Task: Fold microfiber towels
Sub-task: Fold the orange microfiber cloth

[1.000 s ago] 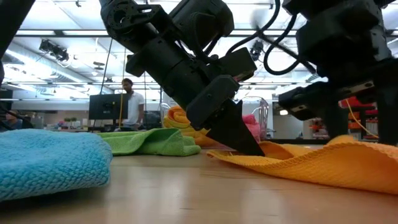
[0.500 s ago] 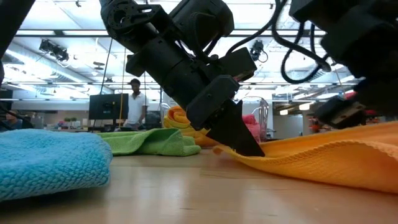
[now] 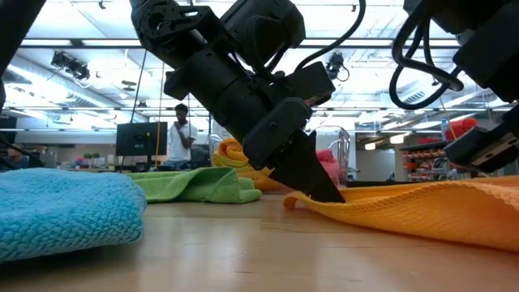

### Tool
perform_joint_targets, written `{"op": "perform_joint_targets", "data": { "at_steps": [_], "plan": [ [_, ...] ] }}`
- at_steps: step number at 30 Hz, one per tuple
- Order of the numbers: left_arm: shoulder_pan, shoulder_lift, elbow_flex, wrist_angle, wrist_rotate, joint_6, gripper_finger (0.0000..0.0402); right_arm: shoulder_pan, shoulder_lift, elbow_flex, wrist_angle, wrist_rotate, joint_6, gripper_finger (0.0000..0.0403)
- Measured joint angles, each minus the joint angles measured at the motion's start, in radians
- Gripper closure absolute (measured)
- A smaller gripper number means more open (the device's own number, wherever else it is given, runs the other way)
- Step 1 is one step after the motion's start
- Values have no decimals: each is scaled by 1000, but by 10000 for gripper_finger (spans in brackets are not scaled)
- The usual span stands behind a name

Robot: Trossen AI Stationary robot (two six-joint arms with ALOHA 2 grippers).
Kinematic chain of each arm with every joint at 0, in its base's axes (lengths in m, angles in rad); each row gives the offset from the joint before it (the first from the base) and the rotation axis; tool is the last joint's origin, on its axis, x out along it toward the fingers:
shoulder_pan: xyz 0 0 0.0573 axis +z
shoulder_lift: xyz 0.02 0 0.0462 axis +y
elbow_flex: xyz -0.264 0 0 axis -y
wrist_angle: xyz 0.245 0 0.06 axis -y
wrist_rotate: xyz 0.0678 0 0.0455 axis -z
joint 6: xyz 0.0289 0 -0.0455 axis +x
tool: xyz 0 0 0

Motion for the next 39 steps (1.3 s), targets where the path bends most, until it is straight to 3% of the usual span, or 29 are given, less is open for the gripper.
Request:
{"op": "perform_joint_targets", "data": {
  "at_steps": [5, 8, 13, 24, 31, 39],
  "plan": [
    [0, 0, 0, 0, 0, 0, 369, -13, -30, 0, -20, 23, -49, 362],
    [0, 0, 0, 0, 0, 0, 375, -28, -69, 25, -144, 43, -16, 363],
    [0, 0, 0, 0, 0, 1, 375, -36, -151, 129, -351, 239, 12, 363],
    [4, -6, -1, 2, 1, 34, 366, -99, -172, 201, -386, 349, -4, 363],
    [6, -7, -1, 4, 3, 33, 373, -154, -172, 306, -303, 369, -14, 363],
    [6, -7, -1, 3, 0, 25, 362, -164, -112, 233, -253, 369, -11, 363]
  ]
}}
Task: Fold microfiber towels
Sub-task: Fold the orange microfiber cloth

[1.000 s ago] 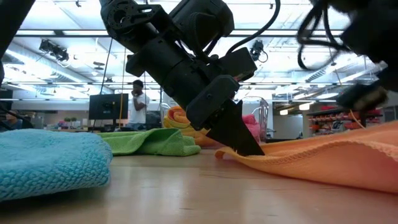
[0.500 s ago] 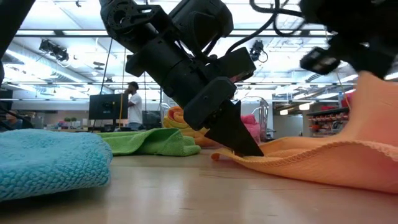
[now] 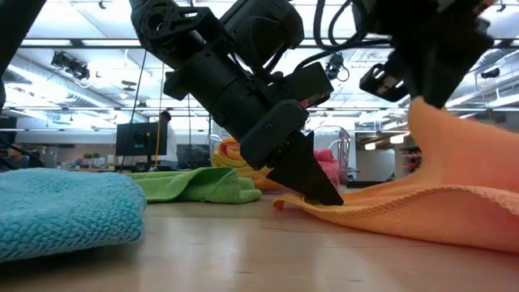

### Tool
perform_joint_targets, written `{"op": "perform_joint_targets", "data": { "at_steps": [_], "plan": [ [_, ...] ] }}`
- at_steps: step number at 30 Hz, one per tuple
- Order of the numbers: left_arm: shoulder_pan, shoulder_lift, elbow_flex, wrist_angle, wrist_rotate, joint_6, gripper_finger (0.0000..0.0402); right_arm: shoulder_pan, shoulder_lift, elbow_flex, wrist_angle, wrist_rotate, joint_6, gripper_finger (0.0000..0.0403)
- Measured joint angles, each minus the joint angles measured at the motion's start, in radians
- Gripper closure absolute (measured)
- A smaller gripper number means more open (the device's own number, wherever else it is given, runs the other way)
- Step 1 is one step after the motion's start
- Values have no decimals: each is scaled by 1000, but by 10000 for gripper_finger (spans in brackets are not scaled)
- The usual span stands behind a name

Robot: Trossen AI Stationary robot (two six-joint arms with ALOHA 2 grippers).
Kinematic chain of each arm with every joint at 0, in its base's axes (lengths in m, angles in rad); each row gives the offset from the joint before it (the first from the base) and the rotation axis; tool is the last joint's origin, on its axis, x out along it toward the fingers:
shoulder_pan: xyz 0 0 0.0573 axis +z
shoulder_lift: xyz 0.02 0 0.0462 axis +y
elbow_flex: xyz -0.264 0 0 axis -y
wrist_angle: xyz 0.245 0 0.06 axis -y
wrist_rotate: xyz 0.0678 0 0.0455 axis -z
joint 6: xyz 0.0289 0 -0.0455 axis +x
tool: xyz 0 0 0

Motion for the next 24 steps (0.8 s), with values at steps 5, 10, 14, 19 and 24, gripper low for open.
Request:
{"op": "perform_joint_targets", "data": {
  "at_steps": [5, 10, 14, 19, 24],
  "plan": [
    [0, 0, 0, 1, -1, -4, 365, -41, -2, -5, -60, 107, -16, 363],
    [0, -1, 0, 2, 0, -1, 371, -105, -4, -5, -131, 290, 11, 363],
    [0, -1, 0, 2, 0, -4, 366, -156, -4, -5, -150, 346, -25, 363],
    [0, -1, 0, 2, -1, -7, 362, -200, -4, -5, -199, 347, -163, 363],
    [0, -5, 1, -26, -3, -33, 367, -236, -4, -5, -257, 347, -230, 363]
  ]
}}
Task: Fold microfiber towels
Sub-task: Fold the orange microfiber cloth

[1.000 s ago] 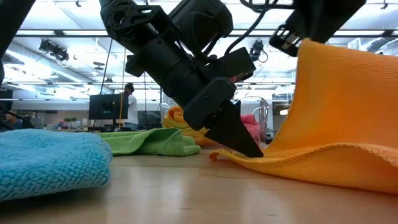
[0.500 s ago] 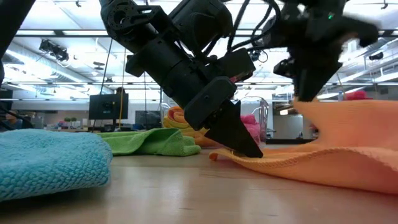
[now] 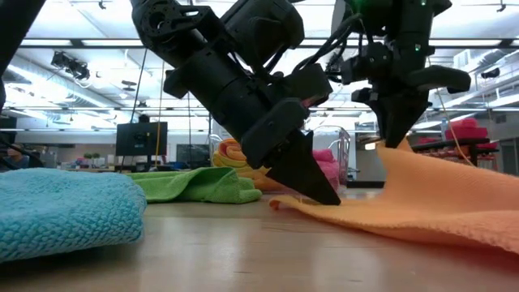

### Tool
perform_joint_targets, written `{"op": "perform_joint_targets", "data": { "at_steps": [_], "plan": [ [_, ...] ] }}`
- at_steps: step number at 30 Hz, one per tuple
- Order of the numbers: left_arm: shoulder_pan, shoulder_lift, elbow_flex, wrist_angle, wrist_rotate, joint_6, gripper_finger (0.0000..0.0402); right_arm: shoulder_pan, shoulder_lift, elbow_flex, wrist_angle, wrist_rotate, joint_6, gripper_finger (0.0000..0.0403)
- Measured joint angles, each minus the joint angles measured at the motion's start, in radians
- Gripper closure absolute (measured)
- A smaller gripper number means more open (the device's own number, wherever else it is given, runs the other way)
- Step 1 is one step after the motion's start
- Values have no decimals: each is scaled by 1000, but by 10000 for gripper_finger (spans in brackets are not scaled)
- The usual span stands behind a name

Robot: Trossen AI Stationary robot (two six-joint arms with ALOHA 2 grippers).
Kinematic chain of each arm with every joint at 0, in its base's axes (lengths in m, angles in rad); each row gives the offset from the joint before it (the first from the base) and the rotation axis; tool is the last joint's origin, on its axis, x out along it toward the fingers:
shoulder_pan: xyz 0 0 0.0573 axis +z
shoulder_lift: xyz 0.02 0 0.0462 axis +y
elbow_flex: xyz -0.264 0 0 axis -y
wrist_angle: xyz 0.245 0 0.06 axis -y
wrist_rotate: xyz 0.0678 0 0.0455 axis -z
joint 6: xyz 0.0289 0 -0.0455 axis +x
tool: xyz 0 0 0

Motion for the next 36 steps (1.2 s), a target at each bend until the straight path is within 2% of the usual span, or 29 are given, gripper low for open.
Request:
{"op": "perform_joint_targets", "data": {
  "at_steps": [7, 14, 21, 24, 29, 36],
  "plan": [
    [0, -33, 2, -133, -2, -71, 359, -28, 0, 0, -33, 1, -10, 363],
    [1, -78, -2, -232, -1, -103, 366, -27, 0, 0, -23, 1, -87, 358],
    [2, -82, 1, -312, 0, -172, 366, -28, 0, 0, -20, 48, -86, 294],
    [2, -87, 1, -313, 1, -170, 363, -25, 0, 0, -15, 0, -47, 261],
    [-3, -111, -2, -361, -21, -158, 369, 40, 0, -41, 89, -113, -1, 234],
    [-29, -124, -3, -376, -63, -144, 370, 190, 0, -140, 243, -151, 75, 231]
  ]
}}
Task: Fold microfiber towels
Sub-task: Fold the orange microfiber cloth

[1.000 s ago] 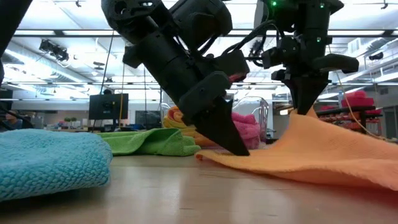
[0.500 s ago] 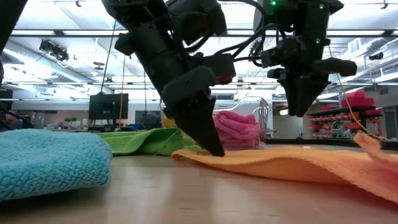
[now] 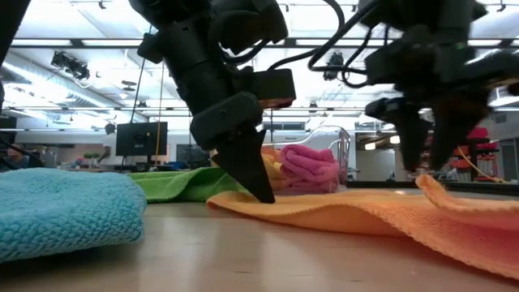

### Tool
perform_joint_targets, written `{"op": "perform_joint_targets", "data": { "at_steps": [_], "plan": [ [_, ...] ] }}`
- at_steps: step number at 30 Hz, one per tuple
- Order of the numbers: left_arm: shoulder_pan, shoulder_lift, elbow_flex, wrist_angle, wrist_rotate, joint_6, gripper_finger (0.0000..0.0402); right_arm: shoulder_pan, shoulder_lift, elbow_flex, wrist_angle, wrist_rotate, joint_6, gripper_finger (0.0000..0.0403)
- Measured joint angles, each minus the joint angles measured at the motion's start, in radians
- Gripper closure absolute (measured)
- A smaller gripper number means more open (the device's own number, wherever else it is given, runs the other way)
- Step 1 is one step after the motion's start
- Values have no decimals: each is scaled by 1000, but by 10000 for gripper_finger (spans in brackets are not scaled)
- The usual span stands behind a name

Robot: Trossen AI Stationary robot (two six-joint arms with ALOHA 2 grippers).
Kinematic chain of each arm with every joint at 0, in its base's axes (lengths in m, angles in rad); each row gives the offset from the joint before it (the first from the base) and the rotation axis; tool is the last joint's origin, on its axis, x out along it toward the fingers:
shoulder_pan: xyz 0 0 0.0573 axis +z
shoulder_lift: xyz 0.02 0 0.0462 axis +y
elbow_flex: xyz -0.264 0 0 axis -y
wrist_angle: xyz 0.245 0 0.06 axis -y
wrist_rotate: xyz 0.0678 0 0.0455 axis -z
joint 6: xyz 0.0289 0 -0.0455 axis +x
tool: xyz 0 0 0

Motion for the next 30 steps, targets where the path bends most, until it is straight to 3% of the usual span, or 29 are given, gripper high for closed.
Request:
{"op": "perform_joint_targets", "data": {
  "at_steps": [12, 30],
  "plan": [
    [-5, -2, 0, 7, -8, -6, 353, 318, 0, -11, 45, 41, 226, 231],
    [-8, -2, 0, 48, -15, -28, 285, 611, 0, -11, -80, 55, 596, 230]
  ]
}}
